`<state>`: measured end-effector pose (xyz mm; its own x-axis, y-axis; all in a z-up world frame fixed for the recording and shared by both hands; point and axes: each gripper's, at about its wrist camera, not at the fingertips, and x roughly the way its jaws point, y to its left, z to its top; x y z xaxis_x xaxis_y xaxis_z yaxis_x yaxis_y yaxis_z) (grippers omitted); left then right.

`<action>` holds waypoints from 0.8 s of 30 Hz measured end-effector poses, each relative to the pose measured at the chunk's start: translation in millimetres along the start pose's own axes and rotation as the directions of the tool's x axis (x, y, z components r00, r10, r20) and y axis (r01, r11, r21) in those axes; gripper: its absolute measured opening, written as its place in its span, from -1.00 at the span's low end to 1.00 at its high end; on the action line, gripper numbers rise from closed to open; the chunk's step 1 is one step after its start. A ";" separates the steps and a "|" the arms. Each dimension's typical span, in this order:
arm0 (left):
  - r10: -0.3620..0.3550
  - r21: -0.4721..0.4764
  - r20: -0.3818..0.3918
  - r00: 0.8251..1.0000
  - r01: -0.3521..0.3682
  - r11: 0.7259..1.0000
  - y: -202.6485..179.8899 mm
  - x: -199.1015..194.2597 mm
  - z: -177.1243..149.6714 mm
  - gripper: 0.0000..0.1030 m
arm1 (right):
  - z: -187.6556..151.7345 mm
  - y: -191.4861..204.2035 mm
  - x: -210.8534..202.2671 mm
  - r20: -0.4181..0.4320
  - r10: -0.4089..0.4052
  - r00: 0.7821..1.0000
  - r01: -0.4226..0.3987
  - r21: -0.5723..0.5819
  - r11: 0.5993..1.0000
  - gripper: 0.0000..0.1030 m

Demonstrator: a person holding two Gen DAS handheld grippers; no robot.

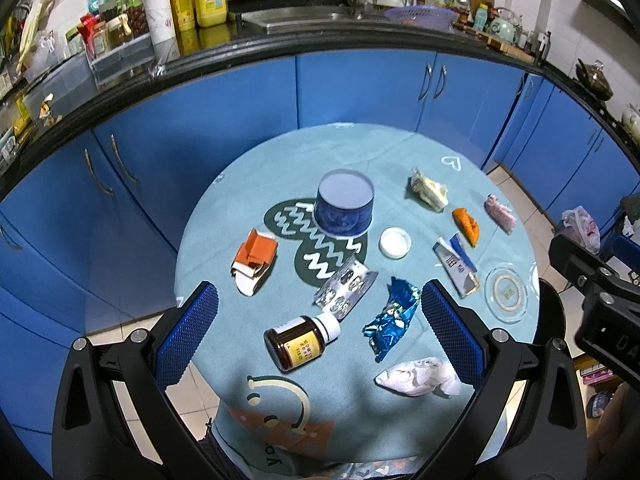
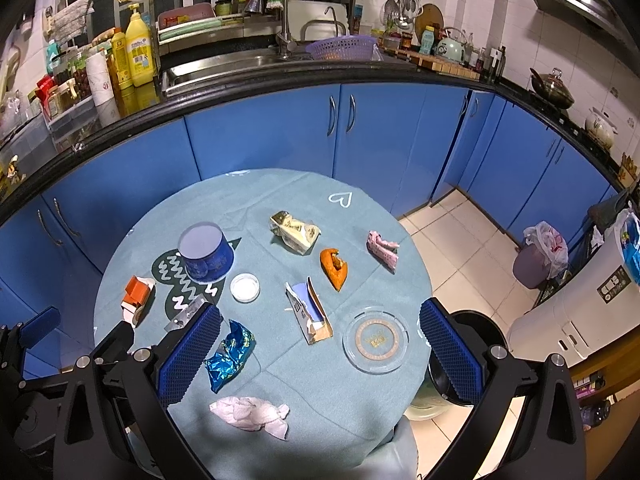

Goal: Collect trash
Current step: 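Grasp the brown medicine bottle with the left tool while the right tool grasps the blue wrapper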

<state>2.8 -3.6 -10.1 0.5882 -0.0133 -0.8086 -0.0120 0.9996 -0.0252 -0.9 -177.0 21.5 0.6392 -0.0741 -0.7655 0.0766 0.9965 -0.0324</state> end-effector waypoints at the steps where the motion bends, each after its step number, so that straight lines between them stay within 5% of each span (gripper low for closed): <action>1: 0.004 0.000 -0.015 1.000 -0.004 1.000 0.9 4.7 -1.1 0.94 | -0.3 -0.8 1.0 -0.003 -0.001 1.000 0.001 -0.001 1.000 0.89; 11: 0.000 0.054 -0.160 0.987 0.009 0.998 20.4 51.4 -19.2 0.94 | -22.3 -6.3 53.5 -0.189 0.078 0.979 -0.074 0.028 0.997 0.89; 24: -0.022 0.075 -0.304 0.952 0.047 0.996 37.4 102.9 -44.5 0.93 | -36.1 17.3 115.9 -0.353 0.205 0.913 -0.205 0.040 0.978 0.89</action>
<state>26.9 31.3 -120.5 0.3148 -0.0421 -0.9482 0.0765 0.9969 -0.0189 46.9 -167.0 -91.0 0.3287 0.1506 -0.9324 -0.0252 0.9883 0.1507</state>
